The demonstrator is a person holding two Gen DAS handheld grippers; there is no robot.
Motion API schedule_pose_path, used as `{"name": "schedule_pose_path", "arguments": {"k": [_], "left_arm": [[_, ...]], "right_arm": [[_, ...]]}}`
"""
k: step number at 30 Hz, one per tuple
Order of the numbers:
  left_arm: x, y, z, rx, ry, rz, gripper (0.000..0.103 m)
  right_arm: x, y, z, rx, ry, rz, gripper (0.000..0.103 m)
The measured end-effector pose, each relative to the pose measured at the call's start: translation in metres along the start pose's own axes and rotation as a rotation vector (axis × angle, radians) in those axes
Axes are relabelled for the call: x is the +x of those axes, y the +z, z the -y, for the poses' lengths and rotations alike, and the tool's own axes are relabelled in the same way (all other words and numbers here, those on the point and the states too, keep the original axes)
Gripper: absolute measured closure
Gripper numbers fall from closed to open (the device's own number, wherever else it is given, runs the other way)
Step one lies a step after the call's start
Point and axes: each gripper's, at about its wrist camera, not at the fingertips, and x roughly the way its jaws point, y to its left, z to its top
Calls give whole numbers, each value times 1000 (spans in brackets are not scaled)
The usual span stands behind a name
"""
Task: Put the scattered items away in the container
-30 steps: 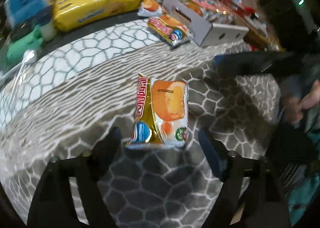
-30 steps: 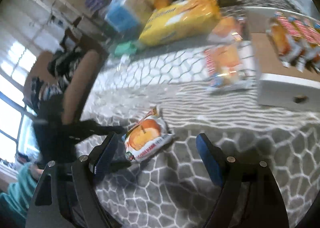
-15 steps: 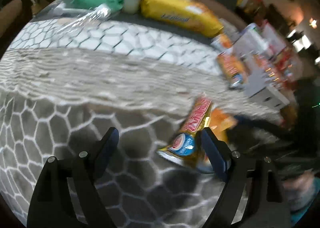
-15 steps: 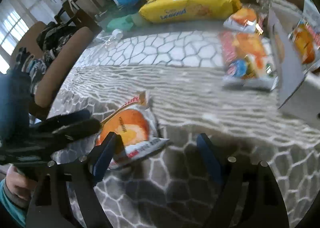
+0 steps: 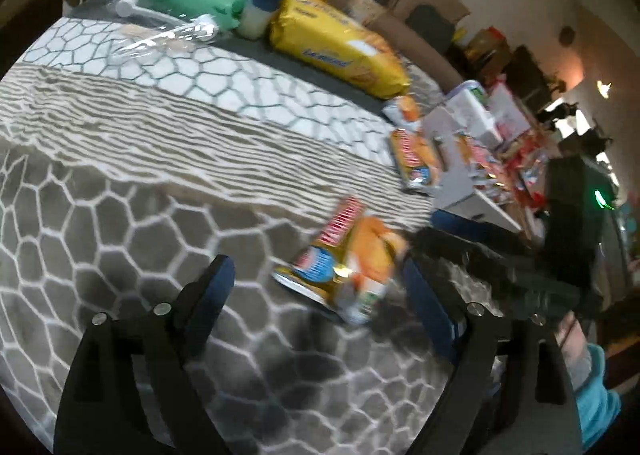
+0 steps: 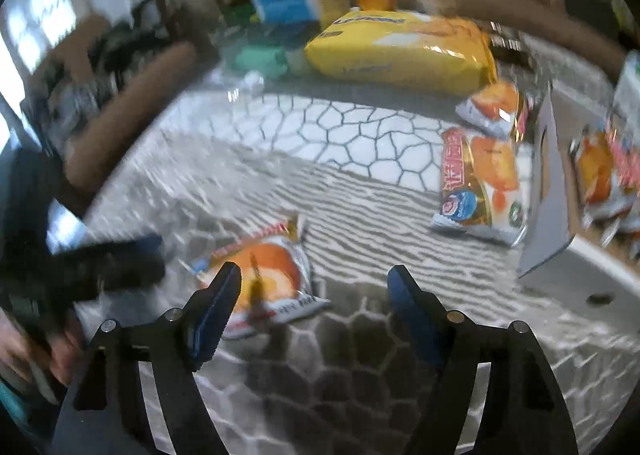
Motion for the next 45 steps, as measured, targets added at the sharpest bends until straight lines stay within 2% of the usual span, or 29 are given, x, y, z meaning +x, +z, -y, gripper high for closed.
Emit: {"name": "schedule_pose_path", "arguments": {"k": [3,6,8,11,19,21,25,28,30,32,33,35,39,40,42,45], "left_arm": [[10,-6,14,53,25,-28,16],[24,-15,19,61,52,-73,16],[27,-20,21,82,98,-89,16],[31,-24,19,118,192,-105,16],[24,-15,1,141,302,-104,13],[26,-11,-4,137,305,-116,11],[29,-1,4,215,370,-105,11],[26,7,4,220,403,-104,12],[17,7,3,180,367,-99,12],[10,2,2,114,264,-93,12],[9,-3,0,62,186,-101,12],[12,-10,0,-13,76,-115,12],[20,-14,0,-138,-104,-115,12],[21,-11,2,-149,-129,-111,13],[21,-5,9,-136,-129,-95,13],[24,5,17,-128,-142,-92,14]], "right_arm": [[8,12,14,134,108,-20,28],[25,19,15,156,140,-92,32],[40,22,19,175,165,-148,46],[50,16,22,177,176,-201,57],[22,-24,15,190,236,-200,58],[16,-39,12,209,269,-204,58],[6,-55,1,221,333,-213,58],[-4,-52,5,214,292,-182,58],[-14,-44,22,261,256,-124,58],[-16,-36,40,319,252,-82,52],[-15,-31,49,342,255,-57,51],[-9,-26,58,351,255,-43,50],[13,-32,70,449,362,-58,50],[16,-36,70,465,377,-61,50],[20,-46,74,522,428,-52,50],[17,-49,79,547,437,-25,56]]}}
